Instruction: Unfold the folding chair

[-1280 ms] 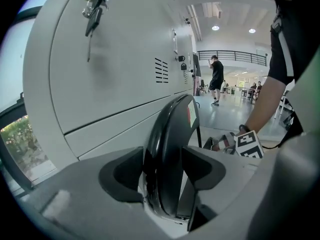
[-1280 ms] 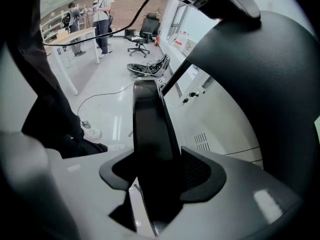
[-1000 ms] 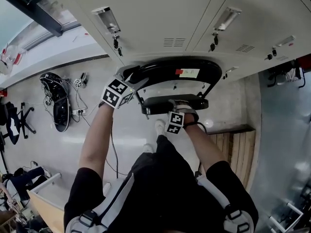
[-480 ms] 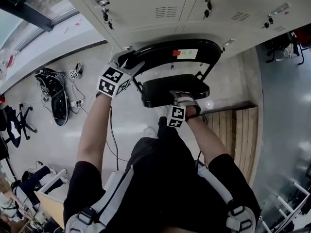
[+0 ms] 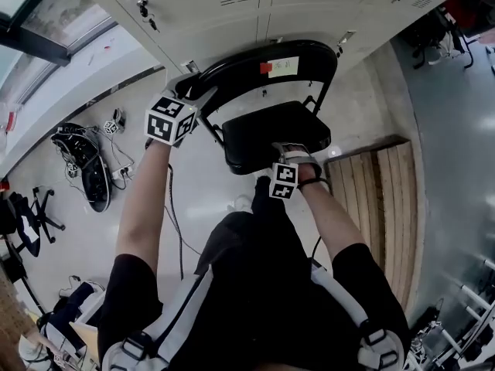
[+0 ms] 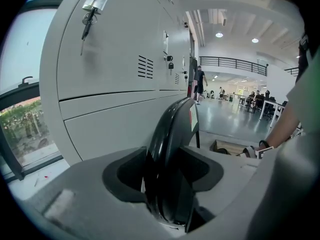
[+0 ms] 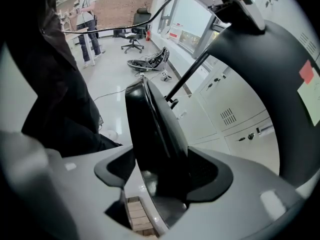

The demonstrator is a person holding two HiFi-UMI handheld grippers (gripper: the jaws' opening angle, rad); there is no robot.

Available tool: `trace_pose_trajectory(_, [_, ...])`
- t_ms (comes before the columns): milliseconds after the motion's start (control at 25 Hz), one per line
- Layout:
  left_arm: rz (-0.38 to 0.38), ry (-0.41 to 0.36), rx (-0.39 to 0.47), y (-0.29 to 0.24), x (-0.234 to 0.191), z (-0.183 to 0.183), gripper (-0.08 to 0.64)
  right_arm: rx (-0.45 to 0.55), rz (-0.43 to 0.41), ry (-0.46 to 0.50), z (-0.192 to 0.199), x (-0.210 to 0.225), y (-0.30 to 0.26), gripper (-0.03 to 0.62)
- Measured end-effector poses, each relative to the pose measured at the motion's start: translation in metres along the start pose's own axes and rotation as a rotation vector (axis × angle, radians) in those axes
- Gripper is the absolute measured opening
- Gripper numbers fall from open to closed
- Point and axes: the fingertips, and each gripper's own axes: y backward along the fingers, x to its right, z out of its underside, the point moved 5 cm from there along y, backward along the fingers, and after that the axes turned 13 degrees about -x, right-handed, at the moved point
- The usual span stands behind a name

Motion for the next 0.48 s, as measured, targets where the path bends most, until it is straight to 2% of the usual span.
trace_pose_trajectory(200, [0.004, -0.002, 0.013, -0.001, -0.003, -0.001, 0.209, 0.008, 0.022, -0.001, 0.004, -0.008, -0.001, 0.313])
trace_pose_trajectory(480, [0.010, 0.015, 0.002, -0.015, -0.010, 0.004, 0.207, -0.046, -0.012, 0.040, 0.015, -0.043, -0.016, 0.314])
